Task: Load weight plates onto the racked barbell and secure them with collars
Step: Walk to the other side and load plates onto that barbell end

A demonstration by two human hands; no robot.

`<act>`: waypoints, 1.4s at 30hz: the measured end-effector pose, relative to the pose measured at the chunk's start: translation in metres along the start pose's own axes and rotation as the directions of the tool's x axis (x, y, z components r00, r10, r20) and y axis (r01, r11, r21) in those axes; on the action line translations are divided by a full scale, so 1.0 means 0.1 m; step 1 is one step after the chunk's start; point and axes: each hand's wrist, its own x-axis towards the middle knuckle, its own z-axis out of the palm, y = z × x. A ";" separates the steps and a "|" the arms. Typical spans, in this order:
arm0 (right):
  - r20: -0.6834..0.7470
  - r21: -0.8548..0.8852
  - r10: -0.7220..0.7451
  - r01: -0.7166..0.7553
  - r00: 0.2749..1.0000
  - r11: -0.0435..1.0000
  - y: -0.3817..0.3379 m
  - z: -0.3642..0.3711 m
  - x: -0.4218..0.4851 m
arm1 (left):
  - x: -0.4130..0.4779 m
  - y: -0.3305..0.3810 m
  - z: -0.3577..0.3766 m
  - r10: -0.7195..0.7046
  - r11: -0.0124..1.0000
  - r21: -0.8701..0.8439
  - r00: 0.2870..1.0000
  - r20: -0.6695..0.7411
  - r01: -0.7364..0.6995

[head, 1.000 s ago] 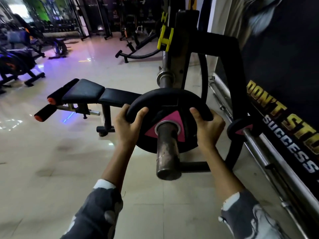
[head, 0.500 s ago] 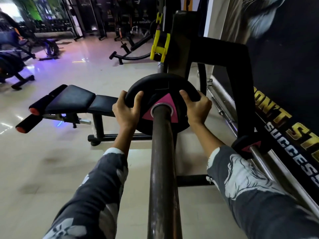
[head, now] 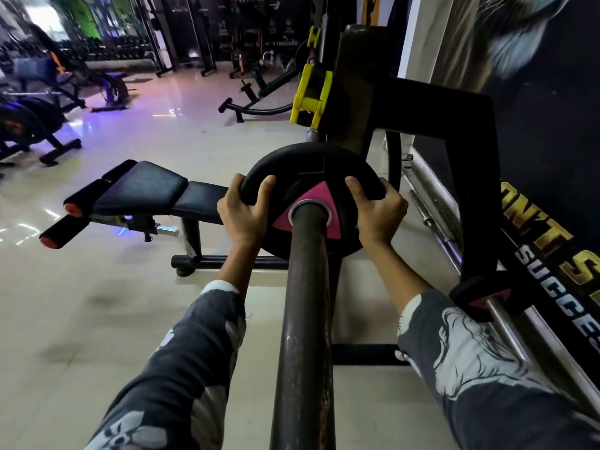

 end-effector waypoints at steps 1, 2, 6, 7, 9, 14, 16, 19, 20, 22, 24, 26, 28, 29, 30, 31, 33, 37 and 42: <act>0.016 0.004 0.007 -0.007 1.000 1.000 -0.01 -0.01 0.01 | -0.01 0.01 -0.01 -0.010 1.000 0.005 1.000 0.001 0.010; 0.037 0.008 0.022 -0.022 0.999 1.000 -0.02 -0.02 0.02 | -0.01 0.03 -0.02 -0.022 1.000 0.009 1.000 0.003 0.022; 0.141 0.050 0.085 -0.093 0.986 0.994 0.01 -0.06 0.04 | -0.04 0.08 -0.04 -0.068 0.997 0.033 0.997 0.023 0.067; 0.159 0.057 0.090 -0.100 0.983 0.993 0.01 -0.08 0.03 | -0.06 0.09 -0.06 -0.083 0.996 0.041 0.996 0.036 0.081; 0.170 0.029 0.075 -0.081 0.983 0.996 0.00 -0.12 -0.02 | -0.10 0.13 -0.11 -0.123 0.991 0.053 0.989 0.085 0.119; 0.174 -0.148 -0.028 0.054 0.984 0.987 -0.22 -0.30 -0.28 | -0.25 0.27 -0.31 -0.152 0.962 0.254 0.970 0.188 0.101; 0.241 -0.200 -0.060 0.110 0.969 0.974 -0.34 -0.41 -0.47 | -0.40 0.36 -0.44 -0.115 0.948 0.314 0.975 0.188 0.051; 0.321 -0.240 -0.053 0.135 0.946 0.961 -0.56 -0.66 -0.88 | -0.71 0.54 -0.74 -0.003 0.935 0.345 0.967 0.254 -0.087; 0.335 -0.255 -0.057 0.149 0.940 0.955 -0.66 -0.78 -1.03 | -0.84 0.61 -0.87 0.025 0.931 0.343 0.959 0.281 -0.124; 0.369 -0.264 -0.046 0.152 0.928 0.952 -0.87 -1.06 -1.37 | -1.14 0.74 -1.17 0.066 0.931 0.323 0.948 0.312 -0.171; 0.412 -0.254 -0.037 0.153 0.911 0.955 -1.06 -1.37 -1.70 | -1.46 0.88 -1.49 0.068 0.932 0.318 0.946 0.318 -0.174; 0.456 -0.261 -0.029 0.165 0.890 0.951 -1.23 -1.67 -2.06 | -1.81 1.03 -1.83 0.050 0.918 0.359 0.947 0.318 -0.169; 0.494 -0.278 -0.008 0.167 0.869 0.946 -1.40 -1.93 -2.41 | -2.16 1.22 -2.15 0.039 0.913 0.368 0.936 0.349 -0.175; 0.503 -0.291 -0.004 0.173 0.864 0.941 -1.45 -2.04 -2.56 | -2.31 1.30 -2.27 0.042 0.921 0.347 0.932 0.361 -0.176; 0.506 -0.305 0.001 0.178 0.862 0.936 -1.52 -2.15 -2.73 | -2.47 1.39 -2.39 0.047 0.930 0.323 0.927 0.372 -0.176; 0.511 -0.317 0.016 0.171 0.859 0.933 -1.58 -2.26 -2.88 | -2.62 1.48 -2.50 0.050 0.936 0.303 0.923 0.382 -0.176; 0.538 -0.332 0.061 0.145 0.841 0.932 -1.64 -2.48 -3.14 | -2.92 1.58 -2.64 0.040 0.945 0.282 0.912 0.408 -0.167; 0.543 -0.458 0.177 0.113 0.821 0.882 -1.52 -2.91 -3.48 | -3.48 1.59 -2.66 -0.079 0.951 0.298 0.869 0.489 -0.081; 0.527 -0.590 0.242 0.145 0.815 0.794 -1.16 -3.43 -3.51 | -3.95 1.58 -2.29 -0.124 0.950 0.300 0.770 0.625 -0.091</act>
